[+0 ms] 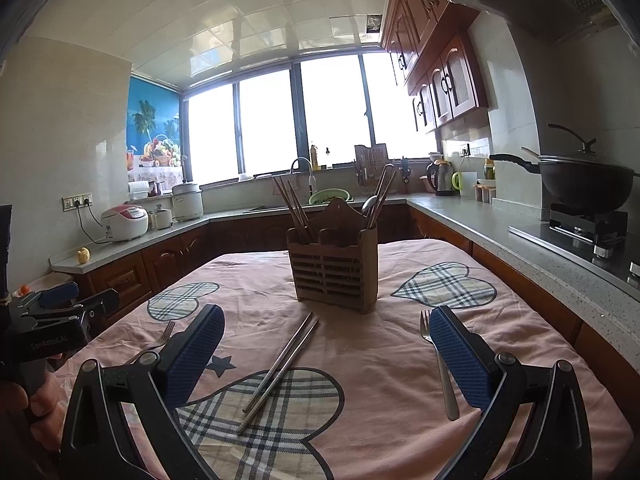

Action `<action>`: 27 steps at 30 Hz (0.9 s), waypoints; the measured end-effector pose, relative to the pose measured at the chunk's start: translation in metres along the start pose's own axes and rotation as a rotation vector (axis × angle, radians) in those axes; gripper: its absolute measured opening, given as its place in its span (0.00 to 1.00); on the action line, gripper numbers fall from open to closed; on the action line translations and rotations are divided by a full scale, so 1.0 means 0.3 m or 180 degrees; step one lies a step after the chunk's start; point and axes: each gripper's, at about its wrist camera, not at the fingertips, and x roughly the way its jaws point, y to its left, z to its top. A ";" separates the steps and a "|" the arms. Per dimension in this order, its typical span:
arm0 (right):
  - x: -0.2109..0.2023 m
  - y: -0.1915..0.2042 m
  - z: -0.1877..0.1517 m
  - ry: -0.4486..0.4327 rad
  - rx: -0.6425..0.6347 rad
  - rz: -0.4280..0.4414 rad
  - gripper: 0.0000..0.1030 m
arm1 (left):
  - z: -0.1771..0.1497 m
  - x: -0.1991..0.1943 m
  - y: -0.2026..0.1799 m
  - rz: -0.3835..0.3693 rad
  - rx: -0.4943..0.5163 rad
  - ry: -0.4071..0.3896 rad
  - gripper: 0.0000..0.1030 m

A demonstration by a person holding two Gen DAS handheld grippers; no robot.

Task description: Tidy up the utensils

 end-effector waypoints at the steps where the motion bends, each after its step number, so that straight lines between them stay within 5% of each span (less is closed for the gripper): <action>1: 0.000 0.001 0.000 0.0001 -0.0003 0.0002 1.00 | 0.000 0.000 0.000 0.0003 -0.0002 -0.0004 0.99; 27: -0.001 0.011 -0.001 -0.0002 -0.0011 0.0057 1.00 | -0.001 -0.002 -0.008 -0.0010 0.0002 -0.0012 0.99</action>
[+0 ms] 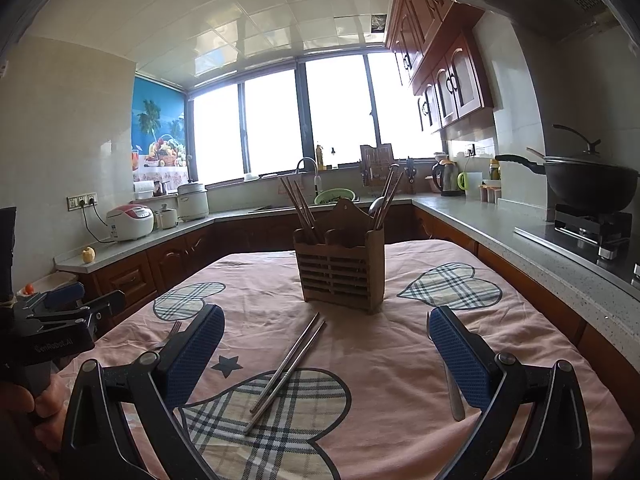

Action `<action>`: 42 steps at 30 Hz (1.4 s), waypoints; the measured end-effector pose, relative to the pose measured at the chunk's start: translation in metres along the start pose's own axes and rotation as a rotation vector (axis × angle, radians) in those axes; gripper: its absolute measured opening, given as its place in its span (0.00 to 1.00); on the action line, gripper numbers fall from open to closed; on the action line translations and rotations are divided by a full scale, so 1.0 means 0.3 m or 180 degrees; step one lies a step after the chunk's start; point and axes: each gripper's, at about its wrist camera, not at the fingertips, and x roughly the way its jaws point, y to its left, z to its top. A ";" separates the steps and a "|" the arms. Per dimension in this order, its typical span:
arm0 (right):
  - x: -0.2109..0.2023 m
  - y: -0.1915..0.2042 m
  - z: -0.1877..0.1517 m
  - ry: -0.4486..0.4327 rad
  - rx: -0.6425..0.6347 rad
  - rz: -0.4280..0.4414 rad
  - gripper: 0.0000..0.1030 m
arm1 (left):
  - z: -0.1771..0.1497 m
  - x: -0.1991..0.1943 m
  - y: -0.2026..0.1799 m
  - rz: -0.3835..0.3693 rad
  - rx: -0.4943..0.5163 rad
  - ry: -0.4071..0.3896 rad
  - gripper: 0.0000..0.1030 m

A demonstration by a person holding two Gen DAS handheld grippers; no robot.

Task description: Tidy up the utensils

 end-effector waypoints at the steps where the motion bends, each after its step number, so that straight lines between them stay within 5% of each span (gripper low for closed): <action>1: 0.000 0.000 0.000 0.0000 -0.0001 -0.0001 1.00 | 0.000 -0.001 -0.001 0.0000 0.0000 -0.0003 0.99; 42: -0.016 0.013 0.031 -0.0077 0.0011 0.0080 1.00 | 0.005 -0.014 -0.045 -0.0011 0.0010 -0.0037 0.99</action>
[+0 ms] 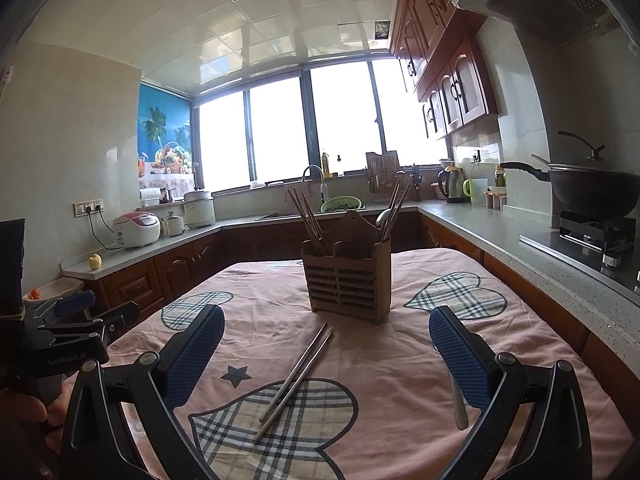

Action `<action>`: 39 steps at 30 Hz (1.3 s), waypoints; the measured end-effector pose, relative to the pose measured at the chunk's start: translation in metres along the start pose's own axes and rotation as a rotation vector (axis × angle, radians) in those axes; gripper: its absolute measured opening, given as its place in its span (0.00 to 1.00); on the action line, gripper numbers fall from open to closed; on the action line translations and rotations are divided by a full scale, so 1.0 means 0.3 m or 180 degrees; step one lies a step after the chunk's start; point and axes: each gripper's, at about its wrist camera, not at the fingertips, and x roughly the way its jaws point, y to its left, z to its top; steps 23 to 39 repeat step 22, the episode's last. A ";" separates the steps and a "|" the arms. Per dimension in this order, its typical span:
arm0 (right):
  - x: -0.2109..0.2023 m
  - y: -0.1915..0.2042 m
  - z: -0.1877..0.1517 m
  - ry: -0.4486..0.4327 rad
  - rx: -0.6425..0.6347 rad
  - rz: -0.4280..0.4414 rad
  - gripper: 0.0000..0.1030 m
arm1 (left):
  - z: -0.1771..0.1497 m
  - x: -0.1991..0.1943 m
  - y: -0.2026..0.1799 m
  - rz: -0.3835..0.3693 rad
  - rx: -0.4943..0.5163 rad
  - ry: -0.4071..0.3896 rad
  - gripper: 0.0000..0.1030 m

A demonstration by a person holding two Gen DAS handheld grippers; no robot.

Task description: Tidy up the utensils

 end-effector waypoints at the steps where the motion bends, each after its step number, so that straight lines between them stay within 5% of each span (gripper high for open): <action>1: 0.000 0.000 0.000 0.0000 0.0001 0.0001 1.00 | 0.000 0.000 0.000 -0.0002 -0.0002 0.0002 0.99; 39: 0.016 -0.014 0.001 0.0056 0.0051 0.0007 1.00 | 0.012 0.018 -0.017 -0.0081 -0.0056 0.0029 0.99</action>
